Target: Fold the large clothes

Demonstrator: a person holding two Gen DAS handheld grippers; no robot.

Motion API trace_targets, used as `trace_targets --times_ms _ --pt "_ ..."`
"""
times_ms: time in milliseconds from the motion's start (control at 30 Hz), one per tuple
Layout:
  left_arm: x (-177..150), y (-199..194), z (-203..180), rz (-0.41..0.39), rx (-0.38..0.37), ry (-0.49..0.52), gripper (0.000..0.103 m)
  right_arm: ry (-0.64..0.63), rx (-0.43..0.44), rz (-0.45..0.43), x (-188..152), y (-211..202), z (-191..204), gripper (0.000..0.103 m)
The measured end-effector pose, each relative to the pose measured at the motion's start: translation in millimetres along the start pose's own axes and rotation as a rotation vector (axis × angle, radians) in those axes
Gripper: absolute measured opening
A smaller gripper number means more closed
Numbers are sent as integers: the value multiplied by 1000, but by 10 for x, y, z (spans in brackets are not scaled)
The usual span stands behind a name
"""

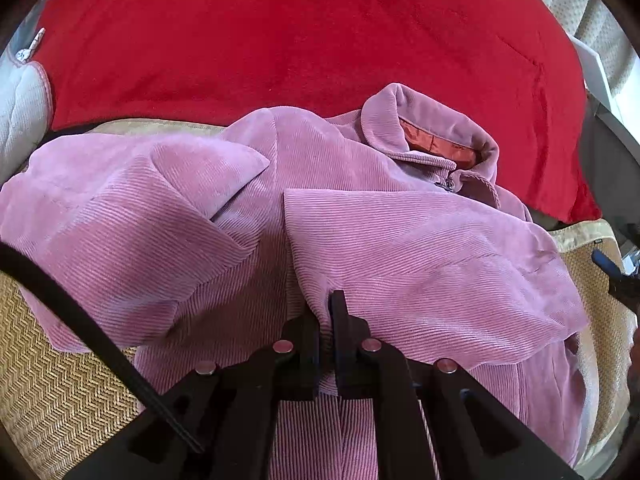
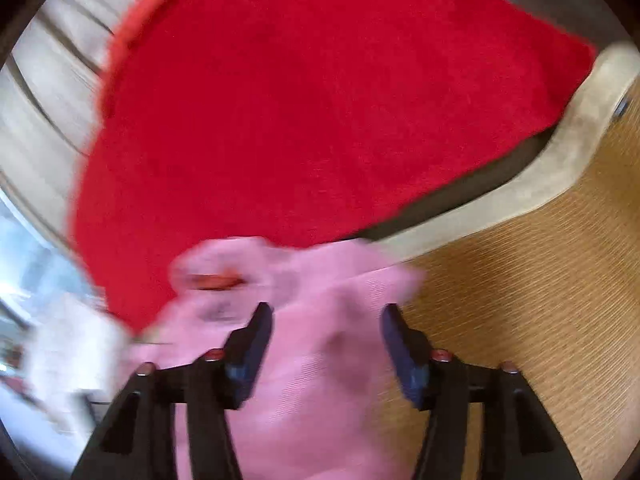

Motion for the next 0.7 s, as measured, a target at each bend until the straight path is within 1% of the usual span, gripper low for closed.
trace_targets --times_ms 67,100,133,167,200,233,267,300,333,367,400,433,467,500,533,567,600,633,667,700 --pt "24 6 3 15 0 -3 7 41 86 75 -180 113 29 75" --pt "40 4 7 27 -2 -5 8 76 103 152 -360 252 -36 75" --pt "66 -8 14 43 -2 -10 9 98 97 228 -505 368 -110 75" --pt "96 -39 23 53 11 -15 12 117 65 307 -703 463 -224 72" --pt "131 -113 35 40 28 -22 15 96 71 270 -776 399 -272 65" --pt "160 -197 44 9 27 -31 21 89 67 257 -765 343 -272 65" --pt "182 -273 50 -17 13 -43 31 100 52 251 -757 270 -277 65" --pt "191 -354 49 -42 -9 -63 37 93 48 225 -733 191 -250 68" --pt "182 -386 39 -51 -25 -71 50 74 51 205 -696 138 -221 70" --pt "156 -396 12 -55 -43 -70 57 34 54 184 -691 85 -144 73" --pt "126 -367 -19 -48 -45 -56 59 11 64 184 -724 76 -86 74" --pt "70 -267 -63 -9 -18 -19 59 3 65 199 -776 126 -72 76" --pt "12 -144 -87 43 28 15 59 9 45 234 -812 192 -70 78" --pt "-51 -27 -88 95 77 39 59 33 27 285 -831 302 -110 77" --pt "-87 -16 -88 72 90 58 61 51 49 279 -846 298 -135 76" --pt "-93 -57 -93 46 104 72 61 47 41 273 -781 204 -174 76" --pt "-96 -73 -93 45 114 77 61 32 28 244 -718 135 -134 76" --pt "-91 -85 -87 40 113 70 61 24 34 217 -666 78 -110 77" --pt "-88 -86 -79 37 110 64 61 25 63 177 -562 20 -91 77" --pt "-92 -64 -68 42 108 59 61 44 90 160 -482 40 -122 77"
Point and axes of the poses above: each gripper's, at about its wrist camera, not at the fingertips, and y roughly the way its jaws point, z to its left, x to its top, the point moved 3 cm from there along y, roughly the way its jaws point, and after that the axes turned 7 degrees about -y, right-handed, at the moved point
